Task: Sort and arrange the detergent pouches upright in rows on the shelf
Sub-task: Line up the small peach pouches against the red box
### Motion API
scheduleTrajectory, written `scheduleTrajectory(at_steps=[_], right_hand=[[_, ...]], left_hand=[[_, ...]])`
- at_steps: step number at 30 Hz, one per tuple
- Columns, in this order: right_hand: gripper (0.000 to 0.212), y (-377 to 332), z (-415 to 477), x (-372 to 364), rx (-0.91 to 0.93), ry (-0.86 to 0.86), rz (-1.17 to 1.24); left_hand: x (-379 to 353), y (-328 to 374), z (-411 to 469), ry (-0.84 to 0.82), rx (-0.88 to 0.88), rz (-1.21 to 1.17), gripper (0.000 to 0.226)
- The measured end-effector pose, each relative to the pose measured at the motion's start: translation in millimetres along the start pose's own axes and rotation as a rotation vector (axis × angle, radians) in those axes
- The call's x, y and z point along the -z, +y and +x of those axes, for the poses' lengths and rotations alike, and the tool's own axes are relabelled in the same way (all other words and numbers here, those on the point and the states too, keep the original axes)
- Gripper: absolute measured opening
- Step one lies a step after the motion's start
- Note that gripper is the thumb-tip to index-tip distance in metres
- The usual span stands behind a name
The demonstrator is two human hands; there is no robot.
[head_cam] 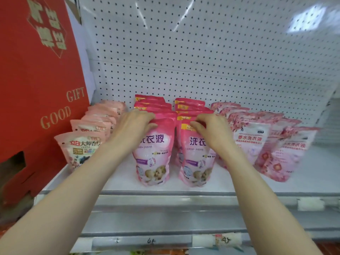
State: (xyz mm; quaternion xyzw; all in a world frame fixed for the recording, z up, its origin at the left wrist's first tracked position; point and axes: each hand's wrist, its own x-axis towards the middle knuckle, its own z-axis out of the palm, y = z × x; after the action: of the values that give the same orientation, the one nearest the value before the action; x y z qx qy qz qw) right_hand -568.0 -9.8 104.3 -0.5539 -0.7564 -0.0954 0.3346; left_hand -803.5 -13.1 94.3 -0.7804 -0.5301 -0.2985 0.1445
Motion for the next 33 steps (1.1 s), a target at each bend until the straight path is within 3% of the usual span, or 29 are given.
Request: scheduleTrajectory(at_steps=[3,5,8,10,13,14,16,28,31,33], right_hand=[[0.024,1,2,-2,0.039,-0.023,-0.012],[0.030,6,5,2,0.032,-0.056,0.003],[0.028,21,20,12,0.014,0.009,0.021],[0.015,32,37,21,0.010,0.013,0.022],[0.022,41,63,28,-0.047,-0.250,0.010],[0.022,42,69,26,-0.066,-0.352,0.013],[0.016,44,78,19,-0.067,-0.442,0.010],[0.013,49,77,18,-0.040,-0.326,0.073],[0.009,36,57,32,-0.002,-0.144,0.207],[0.014,21,37,36,0.034,-0.167,0.236]], left_hand=[[1,2,0,-0.020,-0.066,-0.007,0.020],[2,4,0,-0.019,-0.067,0.007,0.029],[12,0,6,0.001,0.038,-0.089,0.051],[17,-11,18,0.041,0.125,-0.278,0.050],[26,-30,38,-0.015,0.190,-0.288,0.020],[27,-34,44,-0.098,0.196,-0.232,0.009],[22,-39,50,-0.276,0.237,-0.145,0.008],[21,-50,47,-0.288,0.259,-0.181,0.008],[29,-42,41,-0.078,0.186,-0.298,0.014],[34,-26,34,-0.010,0.099,-0.348,0.016]])
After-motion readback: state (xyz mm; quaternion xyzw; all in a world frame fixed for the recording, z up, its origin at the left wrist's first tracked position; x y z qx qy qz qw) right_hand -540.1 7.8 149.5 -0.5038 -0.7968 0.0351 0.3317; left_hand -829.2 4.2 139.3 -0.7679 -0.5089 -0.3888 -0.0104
